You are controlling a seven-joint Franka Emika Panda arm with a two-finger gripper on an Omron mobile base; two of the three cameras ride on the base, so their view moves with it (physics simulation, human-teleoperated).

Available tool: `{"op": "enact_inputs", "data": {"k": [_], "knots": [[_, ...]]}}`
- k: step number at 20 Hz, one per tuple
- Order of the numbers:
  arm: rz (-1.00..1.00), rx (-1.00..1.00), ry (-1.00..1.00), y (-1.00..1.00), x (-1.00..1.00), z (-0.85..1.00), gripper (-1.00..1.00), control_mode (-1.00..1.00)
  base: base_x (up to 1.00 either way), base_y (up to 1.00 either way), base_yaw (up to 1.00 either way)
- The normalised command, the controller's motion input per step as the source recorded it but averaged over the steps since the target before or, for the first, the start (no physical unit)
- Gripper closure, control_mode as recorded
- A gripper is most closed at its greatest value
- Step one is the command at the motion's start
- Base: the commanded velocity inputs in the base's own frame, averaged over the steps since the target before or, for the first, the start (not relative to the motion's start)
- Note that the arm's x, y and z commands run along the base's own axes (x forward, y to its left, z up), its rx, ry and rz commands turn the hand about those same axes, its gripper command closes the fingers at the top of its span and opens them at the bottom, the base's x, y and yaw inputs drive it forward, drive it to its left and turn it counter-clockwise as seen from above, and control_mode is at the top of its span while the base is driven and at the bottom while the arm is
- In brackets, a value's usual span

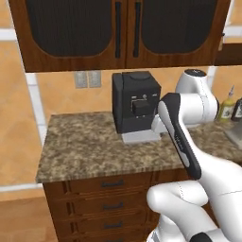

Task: Navigate to the coffee machine.

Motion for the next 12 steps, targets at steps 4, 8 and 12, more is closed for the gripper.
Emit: {"op": "enact_inputs", "data": {"k": [4,8,12], "knots": [[0.0,0.0,0.0,0.0,0.0,0.0,-1.0,1.0,0.42,0.26,-0.2],[0.0,0.0,0.0,0.0,0.0,0.0,-1.0,1.0,0.48,0.31,-0.18],[0.0,0.0,0.0,0.0,0.0,0.0,-1.0,1.0,0.55,0.34,-0.17]]}}
